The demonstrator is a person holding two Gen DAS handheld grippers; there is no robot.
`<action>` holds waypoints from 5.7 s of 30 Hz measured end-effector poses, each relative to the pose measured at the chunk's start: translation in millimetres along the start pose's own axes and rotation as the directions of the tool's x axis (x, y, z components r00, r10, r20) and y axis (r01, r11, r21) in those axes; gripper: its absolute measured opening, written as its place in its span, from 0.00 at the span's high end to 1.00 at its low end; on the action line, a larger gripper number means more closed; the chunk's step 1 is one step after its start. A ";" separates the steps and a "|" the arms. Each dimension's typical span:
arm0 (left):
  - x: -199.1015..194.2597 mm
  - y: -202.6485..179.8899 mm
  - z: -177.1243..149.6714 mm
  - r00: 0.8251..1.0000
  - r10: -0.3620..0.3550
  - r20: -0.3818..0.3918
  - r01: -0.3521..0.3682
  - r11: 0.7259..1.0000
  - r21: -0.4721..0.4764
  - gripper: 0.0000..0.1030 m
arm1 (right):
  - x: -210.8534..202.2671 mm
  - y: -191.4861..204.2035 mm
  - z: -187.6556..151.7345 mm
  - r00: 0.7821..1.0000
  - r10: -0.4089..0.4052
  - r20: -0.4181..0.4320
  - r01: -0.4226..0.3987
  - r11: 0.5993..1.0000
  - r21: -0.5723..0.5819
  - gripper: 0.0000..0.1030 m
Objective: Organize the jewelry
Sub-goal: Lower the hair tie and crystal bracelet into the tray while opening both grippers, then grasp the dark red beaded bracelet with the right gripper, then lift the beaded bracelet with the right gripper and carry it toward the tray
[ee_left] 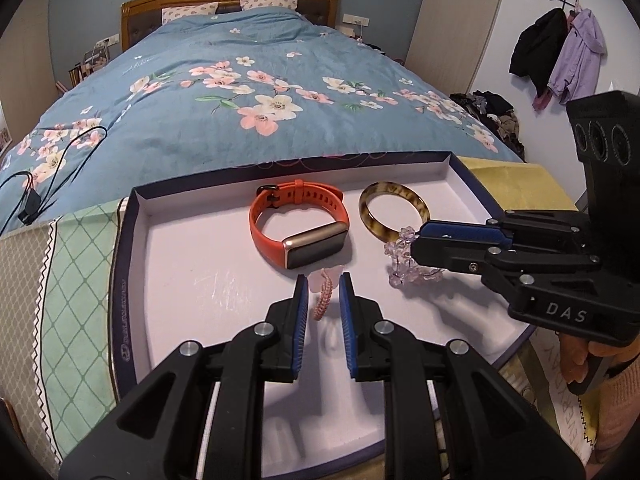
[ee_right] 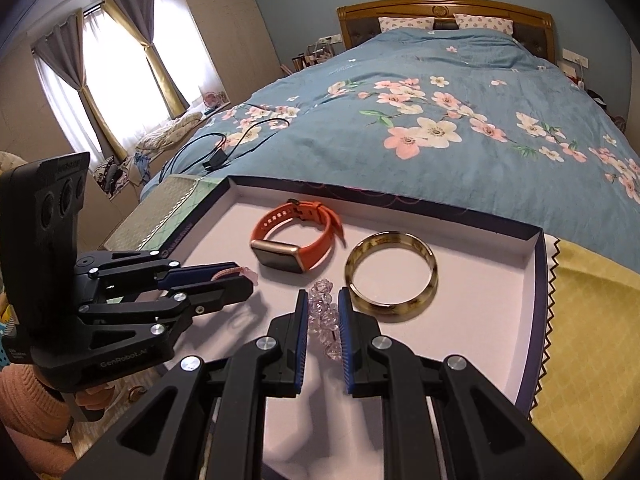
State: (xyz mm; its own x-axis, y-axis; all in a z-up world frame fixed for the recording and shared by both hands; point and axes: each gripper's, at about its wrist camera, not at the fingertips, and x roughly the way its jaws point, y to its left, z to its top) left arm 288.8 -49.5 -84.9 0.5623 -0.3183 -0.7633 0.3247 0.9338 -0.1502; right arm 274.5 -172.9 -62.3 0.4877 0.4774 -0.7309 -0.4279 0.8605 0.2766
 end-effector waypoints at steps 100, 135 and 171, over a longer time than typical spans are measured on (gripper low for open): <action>-123.7 -8.4 -140.2 0.991 -0.077 0.107 0.080 0.997 -0.020 0.55 | -100.5 53.7 -140.2 0.999 -0.047 0.000 0.047 0.999 0.016 0.99; -109.4 -1.7 -144.1 0.997 -0.046 0.064 0.047 0.999 -0.019 0.57 | -119.7 71.3 -109.2 0.987 0.088 0.137 -0.090 0.996 0.011 0.99; -96.8 -10.3 -136.1 0.999 0.030 0.036 -0.030 0.999 0.017 0.62 | -115.6 61.6 -104.5 0.986 0.081 0.143 -0.088 0.995 0.038 0.99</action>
State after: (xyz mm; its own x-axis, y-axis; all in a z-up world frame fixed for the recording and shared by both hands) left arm 127.5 -6.1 -95.0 0.5990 -0.2963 -0.7439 0.3204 0.9401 -0.1165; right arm 112.3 -193.7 -25.9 0.5547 0.5664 -0.6095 -0.4396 0.8215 0.3633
